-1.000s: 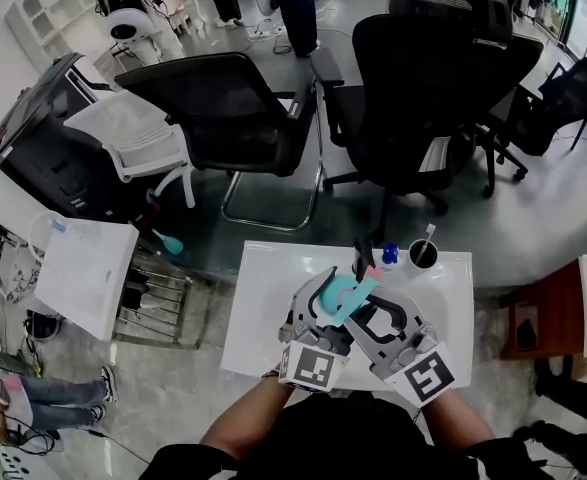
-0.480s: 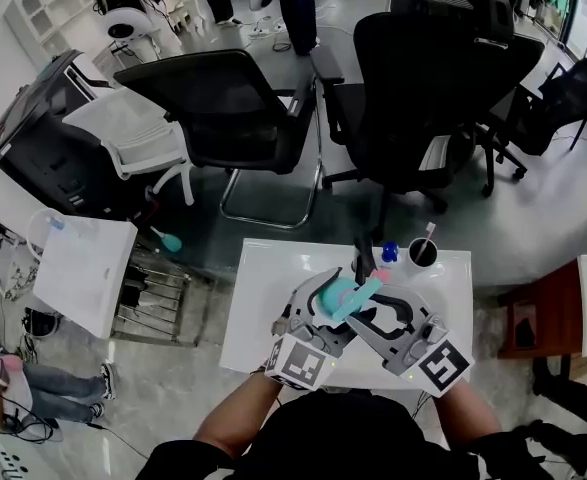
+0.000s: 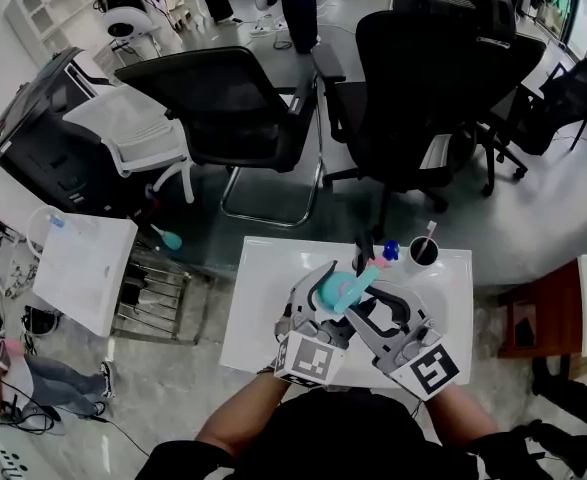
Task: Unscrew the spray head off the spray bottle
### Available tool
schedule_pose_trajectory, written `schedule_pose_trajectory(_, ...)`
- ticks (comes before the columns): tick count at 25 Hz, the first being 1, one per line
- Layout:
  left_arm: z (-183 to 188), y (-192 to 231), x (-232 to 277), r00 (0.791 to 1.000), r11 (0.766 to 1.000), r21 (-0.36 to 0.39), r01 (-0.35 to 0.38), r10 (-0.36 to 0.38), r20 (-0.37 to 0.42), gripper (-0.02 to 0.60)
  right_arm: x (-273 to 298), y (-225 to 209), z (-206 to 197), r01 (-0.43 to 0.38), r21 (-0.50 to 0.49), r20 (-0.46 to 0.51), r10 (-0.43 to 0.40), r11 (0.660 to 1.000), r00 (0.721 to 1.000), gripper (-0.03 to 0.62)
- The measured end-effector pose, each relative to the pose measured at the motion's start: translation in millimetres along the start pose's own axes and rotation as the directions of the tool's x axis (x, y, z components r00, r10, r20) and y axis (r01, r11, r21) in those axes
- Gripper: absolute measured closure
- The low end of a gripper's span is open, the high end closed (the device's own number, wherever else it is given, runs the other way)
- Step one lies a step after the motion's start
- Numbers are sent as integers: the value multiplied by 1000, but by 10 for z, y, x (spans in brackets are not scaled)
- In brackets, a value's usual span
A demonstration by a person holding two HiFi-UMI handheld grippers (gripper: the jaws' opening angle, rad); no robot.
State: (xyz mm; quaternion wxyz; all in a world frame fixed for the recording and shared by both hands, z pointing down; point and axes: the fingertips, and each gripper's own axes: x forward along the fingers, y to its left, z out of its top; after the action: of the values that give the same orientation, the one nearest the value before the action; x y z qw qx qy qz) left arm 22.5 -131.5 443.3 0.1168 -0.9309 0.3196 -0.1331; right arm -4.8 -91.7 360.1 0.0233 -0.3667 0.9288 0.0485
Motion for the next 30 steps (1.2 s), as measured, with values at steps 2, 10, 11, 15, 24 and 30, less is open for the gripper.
schedule_pose_trajectory(2, -25, 29, 10, 1000, 1000, 6, -25, 25, -16, 184, 21, -10, -1, 32, 6, 1, -32, 999, 999, 446)
schedule_pose_trajectory(10, 69, -48, 0, 1000, 1000, 24, -10, 10, -1, 184, 96, 12, 10, 22, 24, 1, -22, 999, 1000, 404)
schedule_pose_trajectory(11, 91, -48, 1, 1000, 1000, 26, -9, 9, 3, 184, 96, 16, 11, 23, 14, 3, -23, 1000, 1000, 416)
schedule_pose_trajectory(15, 81, -42, -6, 1000, 999, 50, -2, 2, 4, 184, 89, 31, 41, 3, -3, 17, -3, 1000, 1000, 431)
schedule_pose_trajectory(24, 106, -137, -39, 997, 997, -2, 73, -73, 34, 186, 46, 58, 68, -70, 21, 8, 70, 997, 998, 450)
schedule_pose_trajectory(30, 99, -218, -75, 986, 987, 2, 160, -160, 36, 187, 21, 95, 61, -141, 38, -13, 141, 989, 990, 451)
